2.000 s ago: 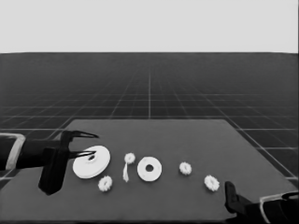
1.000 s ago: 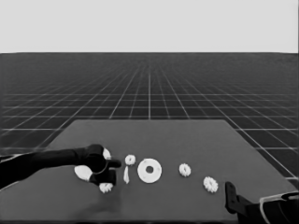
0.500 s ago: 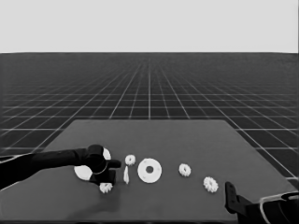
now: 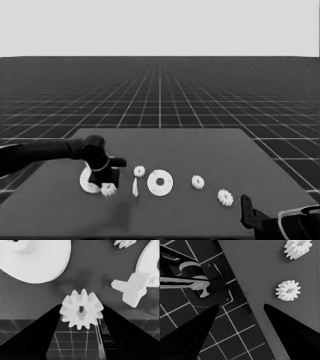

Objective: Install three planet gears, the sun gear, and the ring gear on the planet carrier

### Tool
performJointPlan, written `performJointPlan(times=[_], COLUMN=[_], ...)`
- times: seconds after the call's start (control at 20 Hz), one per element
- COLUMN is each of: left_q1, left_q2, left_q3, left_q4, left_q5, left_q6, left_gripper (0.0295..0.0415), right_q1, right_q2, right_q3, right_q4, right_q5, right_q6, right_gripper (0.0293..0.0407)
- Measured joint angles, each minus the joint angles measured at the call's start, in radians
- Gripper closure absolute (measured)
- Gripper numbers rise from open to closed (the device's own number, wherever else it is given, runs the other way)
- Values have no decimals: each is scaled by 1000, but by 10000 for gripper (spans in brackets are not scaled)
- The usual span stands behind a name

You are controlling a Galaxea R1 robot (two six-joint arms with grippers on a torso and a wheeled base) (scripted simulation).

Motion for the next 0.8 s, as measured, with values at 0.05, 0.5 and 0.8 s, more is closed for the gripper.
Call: performJointPlan(times=[0.05,0.5,0.8], left_q1=[-4,-28,86], left_q2=[0,545,577], left_q3=[1,-369,-453], left_q4=[-5,-27,86], left_q5=[1,40,24], left_q6=[0,-172,-124], left_gripper=[398,398,398], right_q1=[0,0,0], right_q2=[0,0,0], right_q3=[0,0,0], right_q4=[0,0,0], right_q5=[0,0,0], right_q6=[0,0,0], right_gripper=[315,315,315])
